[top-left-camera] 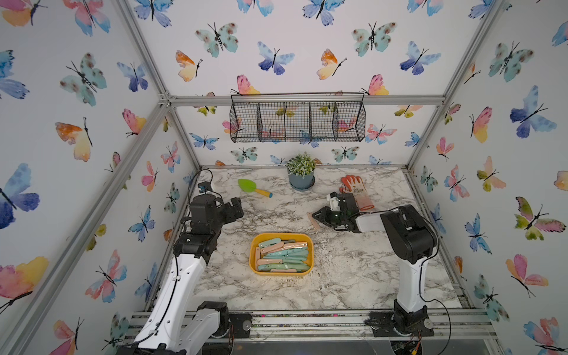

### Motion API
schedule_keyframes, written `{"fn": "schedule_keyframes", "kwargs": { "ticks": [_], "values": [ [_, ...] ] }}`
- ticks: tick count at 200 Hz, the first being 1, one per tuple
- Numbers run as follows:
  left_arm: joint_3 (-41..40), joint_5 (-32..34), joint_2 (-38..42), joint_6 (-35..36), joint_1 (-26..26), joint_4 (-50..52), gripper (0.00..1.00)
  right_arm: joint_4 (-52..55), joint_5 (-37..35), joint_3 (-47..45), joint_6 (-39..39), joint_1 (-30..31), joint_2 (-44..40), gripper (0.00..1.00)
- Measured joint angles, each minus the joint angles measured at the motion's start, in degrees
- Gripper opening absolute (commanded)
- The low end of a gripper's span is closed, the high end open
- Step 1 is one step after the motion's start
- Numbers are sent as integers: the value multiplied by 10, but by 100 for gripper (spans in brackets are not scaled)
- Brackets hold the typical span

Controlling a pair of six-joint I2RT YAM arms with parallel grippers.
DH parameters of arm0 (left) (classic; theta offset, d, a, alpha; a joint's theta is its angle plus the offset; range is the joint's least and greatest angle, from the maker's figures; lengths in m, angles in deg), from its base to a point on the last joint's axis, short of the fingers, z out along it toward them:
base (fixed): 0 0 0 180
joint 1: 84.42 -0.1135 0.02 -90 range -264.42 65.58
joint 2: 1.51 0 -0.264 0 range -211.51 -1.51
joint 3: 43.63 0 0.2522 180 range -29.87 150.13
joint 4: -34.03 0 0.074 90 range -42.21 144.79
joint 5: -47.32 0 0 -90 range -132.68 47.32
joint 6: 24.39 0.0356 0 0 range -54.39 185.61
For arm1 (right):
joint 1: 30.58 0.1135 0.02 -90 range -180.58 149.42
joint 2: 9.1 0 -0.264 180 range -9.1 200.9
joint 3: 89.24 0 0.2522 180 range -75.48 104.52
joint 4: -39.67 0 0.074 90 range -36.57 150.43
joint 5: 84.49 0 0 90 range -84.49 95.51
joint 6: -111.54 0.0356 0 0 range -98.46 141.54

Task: Take the fruit knife out of the storage box
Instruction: Place the fruit knife at the center of the board.

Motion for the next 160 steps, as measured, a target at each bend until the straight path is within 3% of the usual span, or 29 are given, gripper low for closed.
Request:
{"fn": "schedule_keyframes", "kwargs": {
  "ticks": [160],
  "values": [
    [0, 5, 5, 0, 0, 2, 98, 14, 12, -56, -9, 0, -48, 38]
  ]
}}
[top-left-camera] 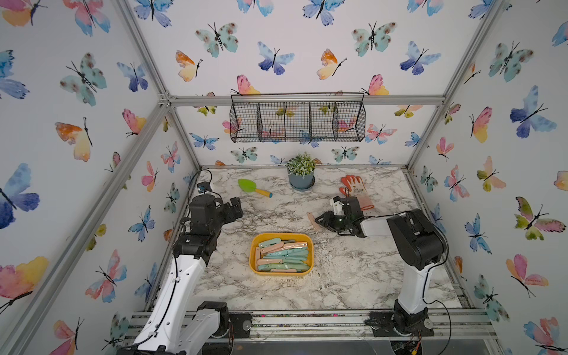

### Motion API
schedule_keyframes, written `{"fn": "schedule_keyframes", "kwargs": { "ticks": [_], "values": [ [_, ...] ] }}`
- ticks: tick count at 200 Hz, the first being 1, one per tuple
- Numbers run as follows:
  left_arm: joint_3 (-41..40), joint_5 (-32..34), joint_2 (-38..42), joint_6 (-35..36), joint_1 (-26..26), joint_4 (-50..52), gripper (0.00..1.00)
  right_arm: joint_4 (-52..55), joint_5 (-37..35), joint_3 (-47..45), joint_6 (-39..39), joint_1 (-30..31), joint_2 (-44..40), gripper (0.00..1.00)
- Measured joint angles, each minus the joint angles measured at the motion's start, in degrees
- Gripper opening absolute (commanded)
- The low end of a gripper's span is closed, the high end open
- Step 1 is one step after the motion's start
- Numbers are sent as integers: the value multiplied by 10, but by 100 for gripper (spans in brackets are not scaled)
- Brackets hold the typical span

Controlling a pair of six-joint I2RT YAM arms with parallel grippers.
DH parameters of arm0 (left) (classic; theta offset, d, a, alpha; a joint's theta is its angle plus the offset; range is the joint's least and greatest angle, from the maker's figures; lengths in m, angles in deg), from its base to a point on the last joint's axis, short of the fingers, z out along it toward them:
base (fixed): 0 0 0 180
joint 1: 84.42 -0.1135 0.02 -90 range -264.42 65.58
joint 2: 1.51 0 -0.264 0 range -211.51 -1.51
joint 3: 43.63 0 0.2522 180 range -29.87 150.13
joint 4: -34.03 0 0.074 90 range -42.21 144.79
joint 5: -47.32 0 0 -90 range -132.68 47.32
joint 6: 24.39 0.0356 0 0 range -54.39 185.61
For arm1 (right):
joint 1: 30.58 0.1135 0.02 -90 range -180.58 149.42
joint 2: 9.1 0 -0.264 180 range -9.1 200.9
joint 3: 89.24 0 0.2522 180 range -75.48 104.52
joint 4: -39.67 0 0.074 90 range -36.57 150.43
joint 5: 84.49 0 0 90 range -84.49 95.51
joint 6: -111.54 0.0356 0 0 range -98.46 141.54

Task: Take the fruit knife out of the storage box
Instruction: Place the fruit knife at the center of the board, then pick up the fruit knife from the storage box.

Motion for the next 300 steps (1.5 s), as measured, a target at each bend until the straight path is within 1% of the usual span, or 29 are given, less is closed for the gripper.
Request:
{"fn": "schedule_keyframes", "kwargs": {
  "ticks": [161, 300],
  "values": [
    [0, 8, 0, 0, 0, 1, 99, 10, 20, -4, -5, 15, -7, 43],
    [0, 10, 0, 0, 0, 1, 98, 8, 25, -12, -3, 16, -12, 46]
  ]
}}
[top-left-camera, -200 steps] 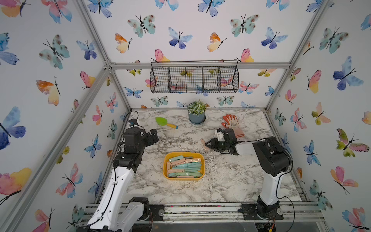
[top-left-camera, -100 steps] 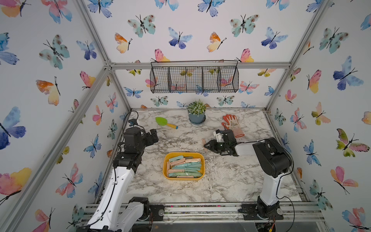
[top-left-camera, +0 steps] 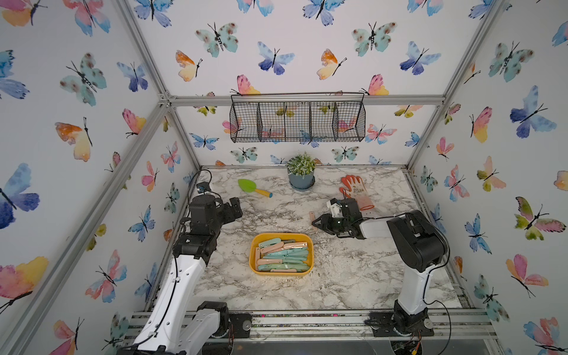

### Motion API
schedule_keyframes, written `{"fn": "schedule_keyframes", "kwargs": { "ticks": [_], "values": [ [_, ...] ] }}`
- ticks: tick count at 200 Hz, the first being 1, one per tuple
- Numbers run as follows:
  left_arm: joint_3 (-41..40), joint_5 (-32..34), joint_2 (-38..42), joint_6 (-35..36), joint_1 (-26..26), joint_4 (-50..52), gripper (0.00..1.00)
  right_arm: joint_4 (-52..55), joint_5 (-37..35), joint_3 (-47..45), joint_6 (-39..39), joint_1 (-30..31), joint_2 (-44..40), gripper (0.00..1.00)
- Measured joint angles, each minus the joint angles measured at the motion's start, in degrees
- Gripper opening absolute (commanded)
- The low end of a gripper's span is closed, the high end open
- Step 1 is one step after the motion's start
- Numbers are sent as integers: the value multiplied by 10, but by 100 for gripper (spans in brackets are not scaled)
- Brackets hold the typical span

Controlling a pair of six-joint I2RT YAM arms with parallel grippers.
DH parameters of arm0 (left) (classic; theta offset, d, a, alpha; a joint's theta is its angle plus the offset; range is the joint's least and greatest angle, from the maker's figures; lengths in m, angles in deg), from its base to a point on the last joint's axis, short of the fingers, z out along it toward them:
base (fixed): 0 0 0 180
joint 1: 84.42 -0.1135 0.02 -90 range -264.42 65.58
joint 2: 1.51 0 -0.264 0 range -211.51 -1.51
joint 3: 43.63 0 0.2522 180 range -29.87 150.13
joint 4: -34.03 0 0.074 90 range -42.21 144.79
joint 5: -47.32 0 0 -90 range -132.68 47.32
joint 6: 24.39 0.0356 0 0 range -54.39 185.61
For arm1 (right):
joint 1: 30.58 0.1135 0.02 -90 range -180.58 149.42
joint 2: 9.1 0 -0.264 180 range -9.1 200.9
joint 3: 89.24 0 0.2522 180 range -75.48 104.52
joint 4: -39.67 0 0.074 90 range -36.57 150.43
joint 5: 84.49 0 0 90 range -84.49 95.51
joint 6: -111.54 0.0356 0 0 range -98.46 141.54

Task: Take the fruit knife out of the storage box
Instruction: Pick up the fruit knife from the storage box.

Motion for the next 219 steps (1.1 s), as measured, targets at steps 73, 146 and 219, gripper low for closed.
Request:
{"fn": "schedule_keyframes", "kwargs": {
  "ticks": [73, 146, 219],
  "values": [
    [0, 0, 0, 0, 0, 0, 98, 0, 1, 0, 0, 6, 0, 47],
    [0, 0, 0, 0, 0, 0, 98, 50, -59, 0, -37, 7, -61, 52],
    [0, 0, 0, 0, 0, 1, 99, 152, -78, 76, -245, 18, -187, 56]
  ]
}}
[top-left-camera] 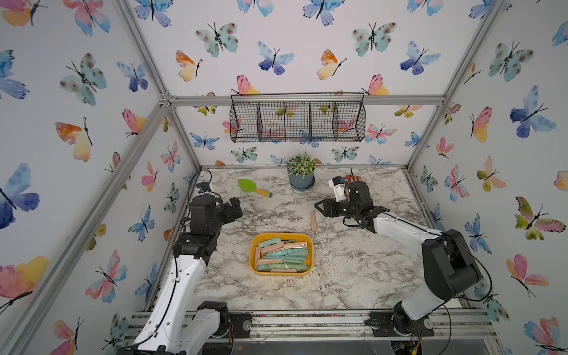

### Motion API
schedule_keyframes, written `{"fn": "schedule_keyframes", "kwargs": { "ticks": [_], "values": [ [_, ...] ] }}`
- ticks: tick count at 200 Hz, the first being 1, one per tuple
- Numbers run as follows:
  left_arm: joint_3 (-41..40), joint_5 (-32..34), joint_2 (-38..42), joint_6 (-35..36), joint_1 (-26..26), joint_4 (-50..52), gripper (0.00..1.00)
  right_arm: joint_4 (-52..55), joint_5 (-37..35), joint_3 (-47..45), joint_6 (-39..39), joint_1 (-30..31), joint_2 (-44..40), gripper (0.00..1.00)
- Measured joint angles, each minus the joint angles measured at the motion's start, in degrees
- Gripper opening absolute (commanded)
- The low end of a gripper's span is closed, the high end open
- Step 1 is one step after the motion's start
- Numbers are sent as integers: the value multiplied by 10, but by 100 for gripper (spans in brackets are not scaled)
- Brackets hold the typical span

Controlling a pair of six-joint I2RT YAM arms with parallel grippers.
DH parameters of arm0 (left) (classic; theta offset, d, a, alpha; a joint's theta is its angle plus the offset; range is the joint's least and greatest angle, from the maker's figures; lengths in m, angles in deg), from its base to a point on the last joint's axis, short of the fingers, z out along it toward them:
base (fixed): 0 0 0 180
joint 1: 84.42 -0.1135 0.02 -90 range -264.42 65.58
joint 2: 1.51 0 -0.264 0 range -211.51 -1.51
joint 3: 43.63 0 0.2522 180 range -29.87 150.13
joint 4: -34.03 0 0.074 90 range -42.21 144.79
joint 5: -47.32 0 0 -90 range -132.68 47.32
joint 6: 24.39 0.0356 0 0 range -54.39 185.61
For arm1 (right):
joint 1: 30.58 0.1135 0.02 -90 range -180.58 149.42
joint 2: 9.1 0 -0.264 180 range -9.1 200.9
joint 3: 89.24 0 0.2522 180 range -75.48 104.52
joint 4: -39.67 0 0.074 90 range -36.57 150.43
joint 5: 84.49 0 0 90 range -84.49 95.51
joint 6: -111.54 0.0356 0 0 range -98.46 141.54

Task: Take the fruit knife out of the storage box
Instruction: Pick up the fruit knife from the storage box.

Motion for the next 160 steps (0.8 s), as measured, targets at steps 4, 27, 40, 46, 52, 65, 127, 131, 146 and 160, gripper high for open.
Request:
{"fn": "schedule_keyframes", "kwargs": {
  "ticks": [4, 27, 40, 46, 52, 65, 127, 131, 146, 160],
  "values": [
    [0, 0, 0, 0, 0, 0, 98, 6, 1, 5, -12, 4, -4, 57],
    [0, 0, -2, 0, 0, 2, 98, 42, 8, 34, -93, 50, -19, 61],
    [0, -1, -4, -3, 0, 3, 98, 60, 15, 48, -135, 81, -21, 59],
    [0, -2, -5, -4, 0, 3, 98, 70, 18, 54, -154, 94, -21, 59],
    [0, -2, -6, -6, 0, 3, 98, 79, 20, 59, -171, 107, -21, 59],
    [0, -7, -9, -11, 0, 3, 98, 106, 21, 71, -207, 136, -17, 58],
    [0, -15, -15, -17, 0, 8, 98, 231, -39, 140, -328, 229, 71, 53],
    [0, -15, -17, -17, 0, 8, 98, 238, -47, 143, -334, 233, 78, 53],
    [0, -14, -26, -16, 0, 12, 98, 264, -78, 153, -348, 245, 103, 52],
    [0, -14, -33, -16, 0, 19, 98, 284, -109, 160, -358, 253, 123, 52]
  ]
}}
